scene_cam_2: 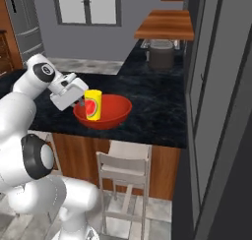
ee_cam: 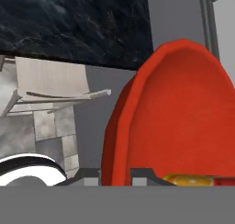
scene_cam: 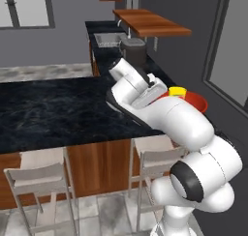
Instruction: Place the cup inside the bowl on the dining table and move the bowl to any counter.
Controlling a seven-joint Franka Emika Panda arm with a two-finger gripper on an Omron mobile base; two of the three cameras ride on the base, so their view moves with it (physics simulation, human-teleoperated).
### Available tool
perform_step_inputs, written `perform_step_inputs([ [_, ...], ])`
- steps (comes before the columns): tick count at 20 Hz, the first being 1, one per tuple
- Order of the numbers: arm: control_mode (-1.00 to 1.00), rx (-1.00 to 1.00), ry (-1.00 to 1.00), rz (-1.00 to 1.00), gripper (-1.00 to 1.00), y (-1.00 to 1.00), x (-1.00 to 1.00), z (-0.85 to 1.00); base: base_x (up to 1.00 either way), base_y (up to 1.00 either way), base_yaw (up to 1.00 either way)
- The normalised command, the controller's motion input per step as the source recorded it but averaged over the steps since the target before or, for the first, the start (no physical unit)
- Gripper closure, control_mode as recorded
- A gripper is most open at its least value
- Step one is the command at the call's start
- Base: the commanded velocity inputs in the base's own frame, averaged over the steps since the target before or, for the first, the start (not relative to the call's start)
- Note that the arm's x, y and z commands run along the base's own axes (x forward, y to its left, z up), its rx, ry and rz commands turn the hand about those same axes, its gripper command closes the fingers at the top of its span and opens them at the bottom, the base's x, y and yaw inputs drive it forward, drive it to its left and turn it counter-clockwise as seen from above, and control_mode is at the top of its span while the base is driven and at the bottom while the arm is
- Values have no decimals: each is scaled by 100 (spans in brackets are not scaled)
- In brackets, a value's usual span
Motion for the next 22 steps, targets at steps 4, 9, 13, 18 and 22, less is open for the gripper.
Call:
perform_step_inputs([
  [4, 100, 0, 0, 0, 100, 0, 0, 0, -83, 31, 0],
  [9, 100, 0, 0, 0, 100, 0, 0, 0, -48, 59, 0],
  [13, 100, 0, 0, 0, 100, 0, 0, 0, -28, 97, 0],
  [18, 100, 0, 0, 0, 100, 0, 0, 0, -23, 100, 0],
  [22, 100, 0, 0, 0, 100, 0, 0, 0, -13, 100, 0],
])
